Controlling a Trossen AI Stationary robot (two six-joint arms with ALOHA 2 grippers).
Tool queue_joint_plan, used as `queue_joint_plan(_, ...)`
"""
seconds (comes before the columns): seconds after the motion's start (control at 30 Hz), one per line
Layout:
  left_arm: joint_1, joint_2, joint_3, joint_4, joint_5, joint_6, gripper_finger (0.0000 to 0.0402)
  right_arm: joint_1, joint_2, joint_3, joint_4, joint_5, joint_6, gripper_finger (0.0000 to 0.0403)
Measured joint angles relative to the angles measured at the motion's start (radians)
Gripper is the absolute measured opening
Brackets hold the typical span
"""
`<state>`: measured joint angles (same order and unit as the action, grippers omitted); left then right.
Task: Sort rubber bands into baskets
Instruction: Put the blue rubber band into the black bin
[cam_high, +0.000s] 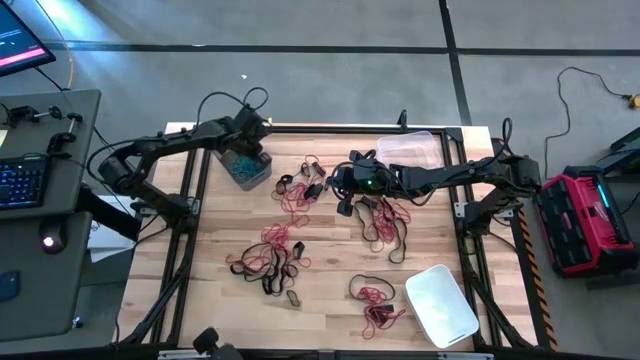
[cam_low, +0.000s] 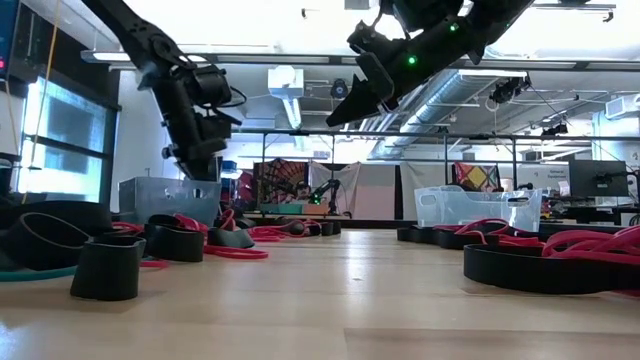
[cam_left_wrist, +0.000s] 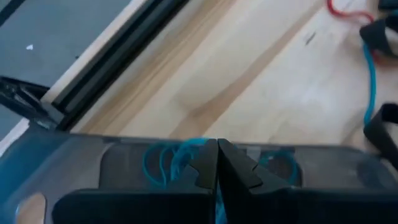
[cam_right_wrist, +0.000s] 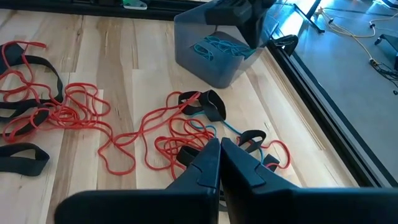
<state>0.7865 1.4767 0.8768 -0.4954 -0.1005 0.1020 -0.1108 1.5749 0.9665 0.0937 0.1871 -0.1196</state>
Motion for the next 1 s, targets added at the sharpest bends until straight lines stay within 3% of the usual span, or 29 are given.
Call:
queue_joint_plan(0.37, -0.029, -0.001, -0.012, -0.026, -0.044, -0.011, 0.0, 0.0, 0.0, 0.0, -0.007, 0.0, 0.0, 0.0)
queue_joint_plan(0.73, 0.0, -0.001, -0.109, 0.003, -0.084, -0.023, 0.0, 0.0, 0.0, 0.0, -0.008, 0.0, 0.0, 0.0)
queue_joint_plan(1.0, 0.013, -0.001, -0.112, -0.023, -0.097, -0.023, 0.0, 0.0, 0.0, 0.0, -0.008, 0.0, 0.0, 0.0)
